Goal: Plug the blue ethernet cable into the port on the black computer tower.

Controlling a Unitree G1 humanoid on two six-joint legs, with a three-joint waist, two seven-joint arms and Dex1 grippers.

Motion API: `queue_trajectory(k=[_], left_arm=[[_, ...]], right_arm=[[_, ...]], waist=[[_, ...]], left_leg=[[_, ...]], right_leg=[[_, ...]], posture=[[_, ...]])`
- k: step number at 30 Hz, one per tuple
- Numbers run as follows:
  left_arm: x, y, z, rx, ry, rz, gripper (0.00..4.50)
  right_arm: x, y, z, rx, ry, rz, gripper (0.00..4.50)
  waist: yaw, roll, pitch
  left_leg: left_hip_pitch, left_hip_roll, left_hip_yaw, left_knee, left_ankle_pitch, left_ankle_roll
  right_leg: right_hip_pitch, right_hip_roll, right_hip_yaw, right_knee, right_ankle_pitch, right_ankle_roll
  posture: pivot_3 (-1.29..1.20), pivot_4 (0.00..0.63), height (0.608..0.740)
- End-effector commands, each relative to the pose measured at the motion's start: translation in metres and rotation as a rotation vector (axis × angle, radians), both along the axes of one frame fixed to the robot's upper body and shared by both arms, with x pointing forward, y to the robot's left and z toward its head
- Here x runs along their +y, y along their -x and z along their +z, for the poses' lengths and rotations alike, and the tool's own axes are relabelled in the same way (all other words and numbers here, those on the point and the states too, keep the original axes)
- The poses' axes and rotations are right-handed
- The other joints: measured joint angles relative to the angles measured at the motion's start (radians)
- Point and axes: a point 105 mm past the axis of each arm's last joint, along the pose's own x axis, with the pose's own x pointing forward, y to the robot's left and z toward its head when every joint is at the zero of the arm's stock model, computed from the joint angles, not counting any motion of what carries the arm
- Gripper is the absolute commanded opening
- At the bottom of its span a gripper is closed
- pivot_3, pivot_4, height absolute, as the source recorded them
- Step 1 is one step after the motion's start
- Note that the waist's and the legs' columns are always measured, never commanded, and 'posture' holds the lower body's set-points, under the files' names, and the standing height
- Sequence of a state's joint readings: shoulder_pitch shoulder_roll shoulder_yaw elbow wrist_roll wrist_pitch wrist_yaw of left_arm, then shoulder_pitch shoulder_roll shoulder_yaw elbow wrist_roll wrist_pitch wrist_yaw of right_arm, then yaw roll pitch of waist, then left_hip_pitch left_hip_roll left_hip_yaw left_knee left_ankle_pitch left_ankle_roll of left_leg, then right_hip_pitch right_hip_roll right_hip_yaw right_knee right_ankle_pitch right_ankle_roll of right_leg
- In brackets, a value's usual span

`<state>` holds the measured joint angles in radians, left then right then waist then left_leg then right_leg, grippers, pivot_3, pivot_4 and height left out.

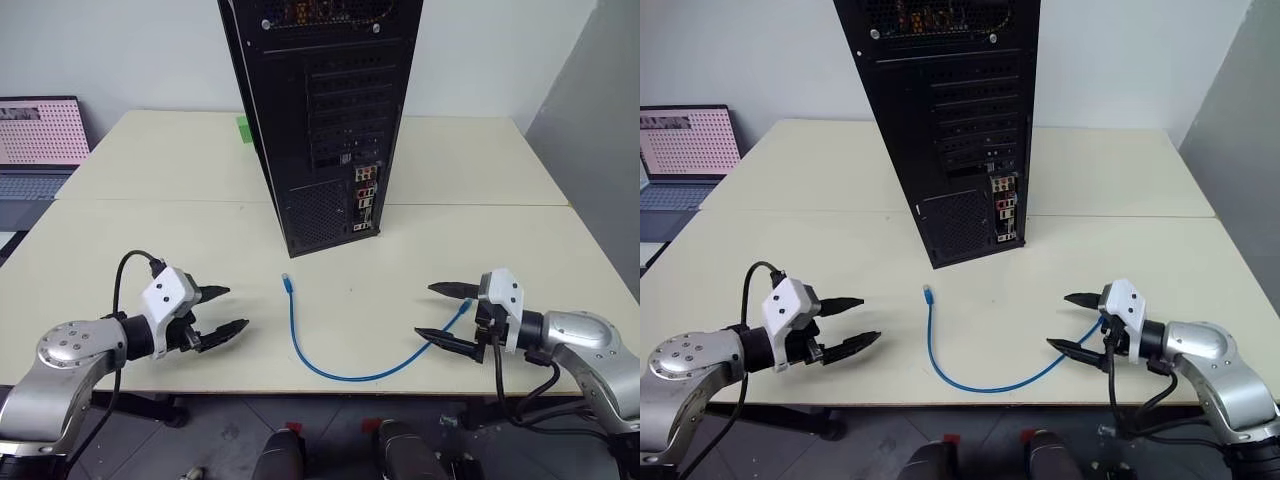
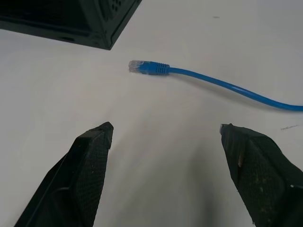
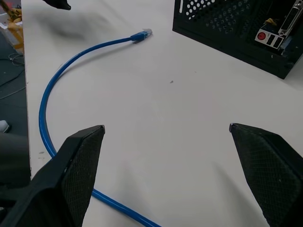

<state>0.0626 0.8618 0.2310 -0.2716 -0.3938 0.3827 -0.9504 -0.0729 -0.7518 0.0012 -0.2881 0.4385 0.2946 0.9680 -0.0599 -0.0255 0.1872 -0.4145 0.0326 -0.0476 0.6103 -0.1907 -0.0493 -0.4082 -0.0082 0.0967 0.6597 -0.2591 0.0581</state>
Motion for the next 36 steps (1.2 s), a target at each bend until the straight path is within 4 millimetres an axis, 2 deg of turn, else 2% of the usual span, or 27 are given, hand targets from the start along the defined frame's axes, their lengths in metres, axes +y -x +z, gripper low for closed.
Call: queue_trajectory(k=[1,9,12,18,24,28,30,36], left_arm=[[-0.005,0.0,0.013,-0.059,-0.008,-0.036,3.88],[-0.007,0.0,0.009,-0.056,-0.016,-0.041,3.88],[-0.008,0.0,0.007,-0.054,-0.022,-0.043,3.88],[-0.006,-0.004,0.01,-0.086,-0.015,-0.049,3.88],[-0.004,-0.001,0.01,-0.057,0.001,-0.102,3.88],[-0.003,0.002,0.012,-0.038,0.004,-0.133,3.88],[0.001,0.003,0.009,-0.036,-0.028,-0.139,3.88],[0.0,0.003,0.009,-0.041,-0.032,-0.142,3.88]], right_arm=[[0.002,-0.001,0.009,-0.05,0.007,0.018,4.48],[0.01,-0.004,0.015,-0.055,-0.01,0.021,4.48],[0.021,-0.005,0.017,-0.047,-0.016,0.047,4.48],[0.056,-0.016,0.011,-0.007,-0.009,0.085,4.48],[0.116,-0.023,0.008,0.092,-0.064,0.181,4.48],[0.141,-0.025,0.004,0.162,-0.079,0.21,4.48],[0.158,-0.023,-0.006,0.241,-0.063,0.228,4.48],[0.173,-0.019,-0.02,0.333,-0.027,0.242,4.48]], waist=[[0.0,0.0,0.0],[0.001,0.0,0.0],[0.001,0.0,0.0],[0.001,0.0,0.0],[-0.002,0.0,0.0],[0.0,0.0,0.0],[0.001,-0.001,0.0],[0.003,0.0,0.0]], left_leg=[[0.0,0.0,0.0,0.0,0.0,0.0],[0.0,0.0,0.0,0.0,0.0,0.0],[0.0,0.0,0.0,0.0,0.0,0.0],[0.0,0.0,0.0,0.0,0.0,0.0],[0.0,0.001,0.0,0.0,0.0,0.0],[-0.001,0.001,0.0,0.0,0.0,0.0],[-0.001,0.001,0.0,0.0,0.0,0.0],[-0.001,0.001,-0.001,0.0,0.0,0.0]], right_leg=[[0.0,0.0,0.0,0.0,0.0,0.0],[0.0,0.0,0.0,0.0,0.0,0.0],[0.0,0.0,0.0,0.0,0.0,0.0],[-0.001,0.0,0.0,0.001,0.0,0.0],[-0.002,0.001,0.0,0.002,0.0,0.0],[-0.003,0.001,-0.001,0.003,0.0,0.0],[-0.003,0.001,-0.001,0.003,0.0,0.0],[-0.003,0.001,-0.001,0.003,0.0,-0.001]], posture=[[0.0,0.15,0.74],[0.0,0.15,0.74],[0.0,0.15,0.74],[0.0,0.15,0.74],[0.0,0.15,0.74],[0.0,0.15,0.74],[0.0,0.15,0.74],[0.0,0.15,0.74]])
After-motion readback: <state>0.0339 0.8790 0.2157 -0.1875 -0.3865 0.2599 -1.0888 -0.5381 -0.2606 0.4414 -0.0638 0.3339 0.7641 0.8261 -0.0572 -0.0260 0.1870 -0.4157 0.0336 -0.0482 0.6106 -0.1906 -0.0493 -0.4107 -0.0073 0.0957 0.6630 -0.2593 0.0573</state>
